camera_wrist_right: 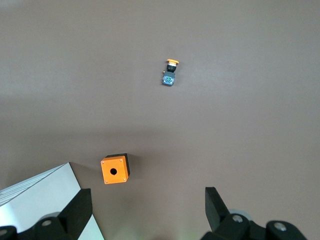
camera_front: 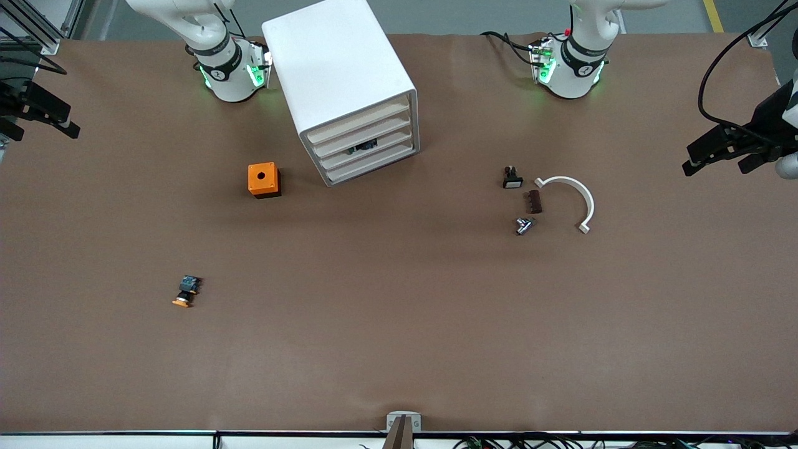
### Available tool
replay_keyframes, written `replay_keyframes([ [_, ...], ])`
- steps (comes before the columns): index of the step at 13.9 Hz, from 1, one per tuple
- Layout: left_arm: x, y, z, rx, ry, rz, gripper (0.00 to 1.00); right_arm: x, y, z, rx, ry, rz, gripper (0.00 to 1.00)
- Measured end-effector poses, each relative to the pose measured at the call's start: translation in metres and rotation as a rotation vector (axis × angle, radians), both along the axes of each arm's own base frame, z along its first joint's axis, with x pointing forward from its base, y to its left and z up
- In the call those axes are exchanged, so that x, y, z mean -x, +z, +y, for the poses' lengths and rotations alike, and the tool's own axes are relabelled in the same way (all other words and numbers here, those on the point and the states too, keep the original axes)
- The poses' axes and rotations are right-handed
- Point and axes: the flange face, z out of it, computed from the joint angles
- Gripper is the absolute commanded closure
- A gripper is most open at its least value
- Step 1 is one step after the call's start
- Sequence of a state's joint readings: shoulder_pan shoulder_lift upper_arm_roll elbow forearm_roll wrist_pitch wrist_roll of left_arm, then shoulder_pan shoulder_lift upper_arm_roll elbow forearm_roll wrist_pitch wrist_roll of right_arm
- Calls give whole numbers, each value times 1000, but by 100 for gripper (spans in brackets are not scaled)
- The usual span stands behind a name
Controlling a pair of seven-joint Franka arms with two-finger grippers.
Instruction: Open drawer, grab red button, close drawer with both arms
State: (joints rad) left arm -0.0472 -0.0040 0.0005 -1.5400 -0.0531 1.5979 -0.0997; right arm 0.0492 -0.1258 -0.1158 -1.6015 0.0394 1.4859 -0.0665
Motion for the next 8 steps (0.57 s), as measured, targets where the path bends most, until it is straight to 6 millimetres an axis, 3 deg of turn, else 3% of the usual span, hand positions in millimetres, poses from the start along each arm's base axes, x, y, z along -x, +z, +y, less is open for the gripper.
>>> replay_keyframes([
  [8,-2,-6,4,-1,6,13,0,0,-2,-1,5,3,6,0],
])
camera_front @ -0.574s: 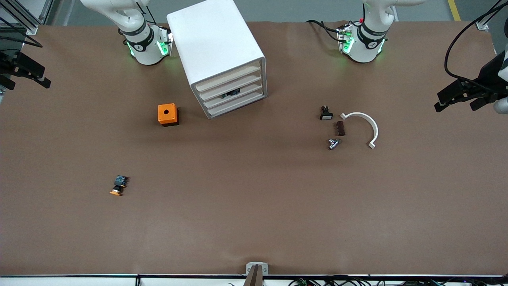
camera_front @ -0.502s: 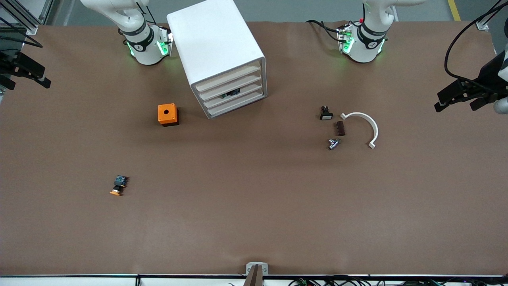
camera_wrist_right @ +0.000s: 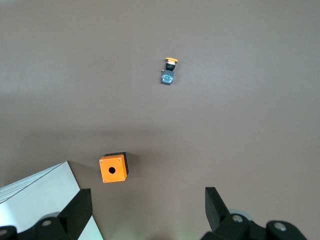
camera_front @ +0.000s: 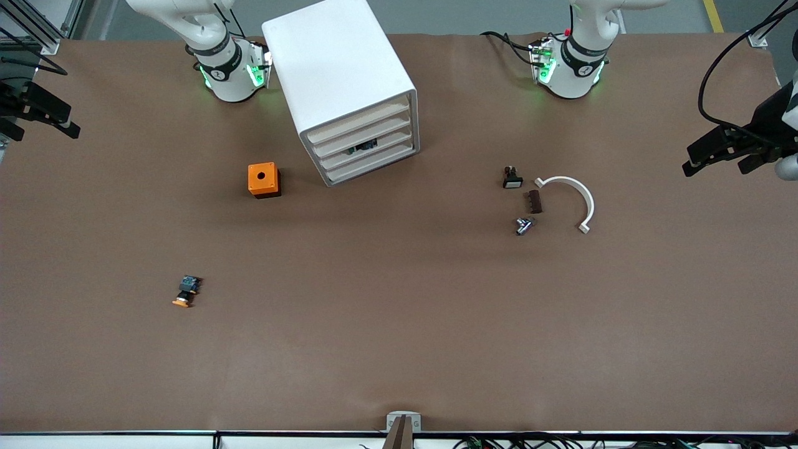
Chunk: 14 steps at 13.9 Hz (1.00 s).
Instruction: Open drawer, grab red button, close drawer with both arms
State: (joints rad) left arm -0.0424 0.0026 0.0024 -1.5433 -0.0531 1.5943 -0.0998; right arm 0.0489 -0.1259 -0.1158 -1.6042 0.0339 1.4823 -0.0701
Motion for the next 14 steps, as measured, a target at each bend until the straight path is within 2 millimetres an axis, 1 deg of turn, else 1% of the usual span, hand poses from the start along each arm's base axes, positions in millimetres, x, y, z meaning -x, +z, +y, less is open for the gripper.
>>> replay_keyframes([
  [2,-4,-9,4,-1,7,18,0,0,0,0,0,0,1,0],
  [4,-12,-26,6,-2,11,48,0,0,0,0,0,1,2,0],
  [6,-23,-51,6,-4,12,91,0,0,-1,0,1,1,3,0],
  [9,-41,-97,4,-7,10,171,0,0,-1,0,1,1,4,0],
  [11,-50,-126,-1,-9,3,218,0,0,-1,0,1,1,5,0],
  [13,-54,-144,-11,-14,14,249,0,0,-1,0,1,1,5,0],
  [14,-56,-151,-20,-18,32,261,0,0,-2,0,2,1,6,0],
])
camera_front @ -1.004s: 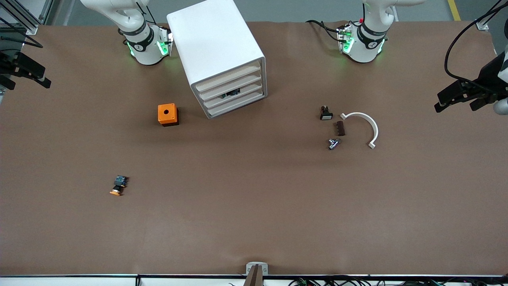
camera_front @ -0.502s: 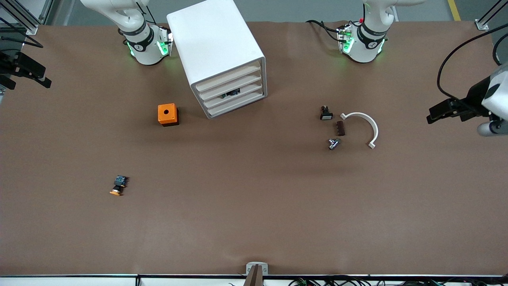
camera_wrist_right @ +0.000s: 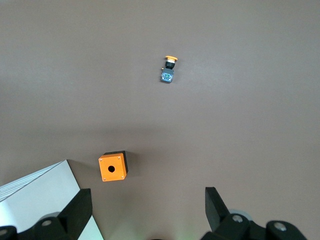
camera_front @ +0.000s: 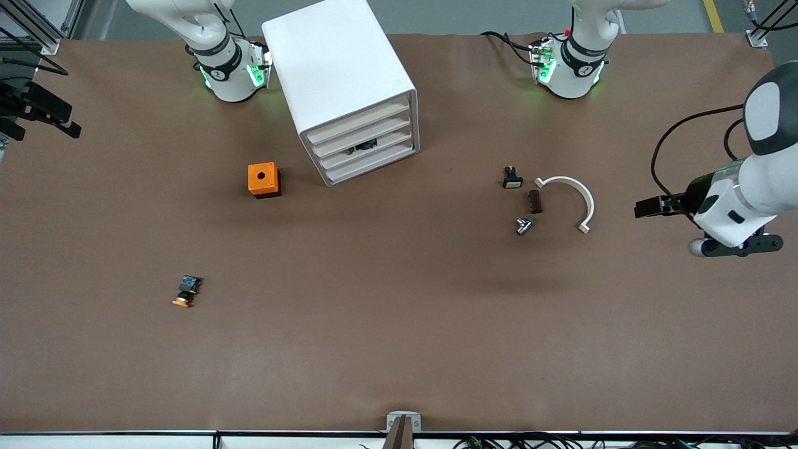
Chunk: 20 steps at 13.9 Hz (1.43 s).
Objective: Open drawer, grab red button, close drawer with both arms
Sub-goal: 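Reach the left gripper toward the white cabinet's drawer handle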
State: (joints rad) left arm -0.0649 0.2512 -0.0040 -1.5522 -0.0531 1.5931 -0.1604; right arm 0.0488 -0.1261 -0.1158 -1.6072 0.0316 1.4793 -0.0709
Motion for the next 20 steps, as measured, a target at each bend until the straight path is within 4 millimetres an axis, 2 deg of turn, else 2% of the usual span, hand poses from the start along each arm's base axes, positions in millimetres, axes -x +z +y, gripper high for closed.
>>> replay_keyframes([
  [2,0,-11,-31,-15,76,24,0,0,0,-2,16,-1,4,0],
  [7,-5,-43,-147,33,438,153,0,1,-1,-3,29,-2,5,0],
  [11,-2,-87,-230,-4,757,334,0,0,0,-3,28,-2,3,0],
  [14,14,-128,-293,-76,974,513,0,0,0,-1,16,-1,1,0],
  [16,24,-156,-322,-148,1139,655,0,0,0,-1,11,0,1,0],
  [20,42,-194,-348,-337,1343,889,0,0,0,-1,10,0,0,0],
])
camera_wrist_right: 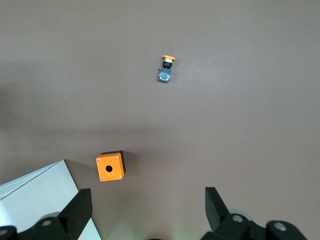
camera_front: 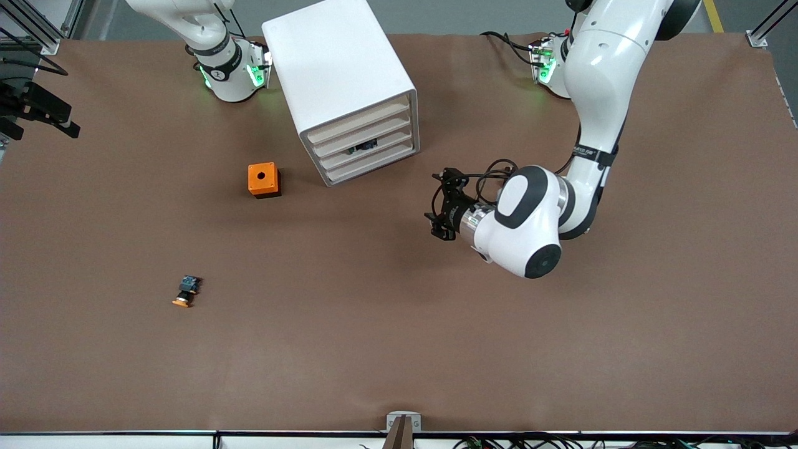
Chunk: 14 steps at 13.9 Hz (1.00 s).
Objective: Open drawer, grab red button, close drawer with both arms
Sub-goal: 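Reach the left gripper toward the white cabinet's drawer handle, then grasp the drawer handle with the left gripper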
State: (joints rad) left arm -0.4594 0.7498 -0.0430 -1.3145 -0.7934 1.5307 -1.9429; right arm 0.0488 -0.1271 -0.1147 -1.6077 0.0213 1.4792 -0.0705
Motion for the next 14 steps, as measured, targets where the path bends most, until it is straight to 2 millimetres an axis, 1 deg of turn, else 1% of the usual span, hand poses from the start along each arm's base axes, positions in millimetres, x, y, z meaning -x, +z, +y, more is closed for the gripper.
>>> replay_keyframes([
  [4,36,-37,-30,-100,31,271,1,0,0,0,0,0,0,0],
  [5,44,-44,-36,-116,25,318,4,0,0,0,0,0,0,0],
  [7,58,-60,-44,-144,16,403,23,0,0,0,0,0,1,0],
  [9,69,-75,-49,-160,-3,461,38,0,0,0,0,0,1,0],
  [11,80,-85,-55,-159,-27,514,45,0,0,0,0,0,1,0],
  [14,95,-96,-65,-164,-48,591,47,0,0,0,0,0,2,0],
])
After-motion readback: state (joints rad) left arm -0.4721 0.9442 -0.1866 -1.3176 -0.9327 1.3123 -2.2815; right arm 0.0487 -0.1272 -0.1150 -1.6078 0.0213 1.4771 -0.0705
